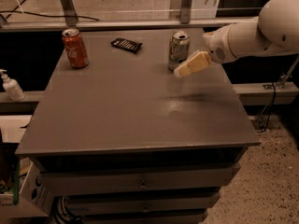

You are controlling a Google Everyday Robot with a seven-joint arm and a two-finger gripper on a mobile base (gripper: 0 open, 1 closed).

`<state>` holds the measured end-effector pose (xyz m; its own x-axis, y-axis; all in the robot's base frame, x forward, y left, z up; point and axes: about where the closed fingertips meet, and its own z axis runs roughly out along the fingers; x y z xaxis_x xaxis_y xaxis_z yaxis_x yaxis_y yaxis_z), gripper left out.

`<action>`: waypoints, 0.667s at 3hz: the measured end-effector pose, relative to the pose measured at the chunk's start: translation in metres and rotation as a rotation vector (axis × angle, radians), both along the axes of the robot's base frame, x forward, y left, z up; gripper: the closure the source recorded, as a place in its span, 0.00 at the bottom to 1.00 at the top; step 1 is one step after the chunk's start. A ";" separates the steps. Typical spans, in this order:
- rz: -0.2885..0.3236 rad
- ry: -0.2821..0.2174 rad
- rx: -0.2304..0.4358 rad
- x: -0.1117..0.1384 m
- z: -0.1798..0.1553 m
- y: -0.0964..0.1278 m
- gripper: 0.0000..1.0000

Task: Move 7up can near coke can

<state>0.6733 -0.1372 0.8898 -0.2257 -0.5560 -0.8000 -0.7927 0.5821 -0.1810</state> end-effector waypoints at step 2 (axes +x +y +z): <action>-0.025 0.067 0.248 0.025 -0.021 0.021 0.00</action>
Offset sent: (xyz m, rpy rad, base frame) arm 0.0372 0.0304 -0.0256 0.4023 0.0914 -0.0322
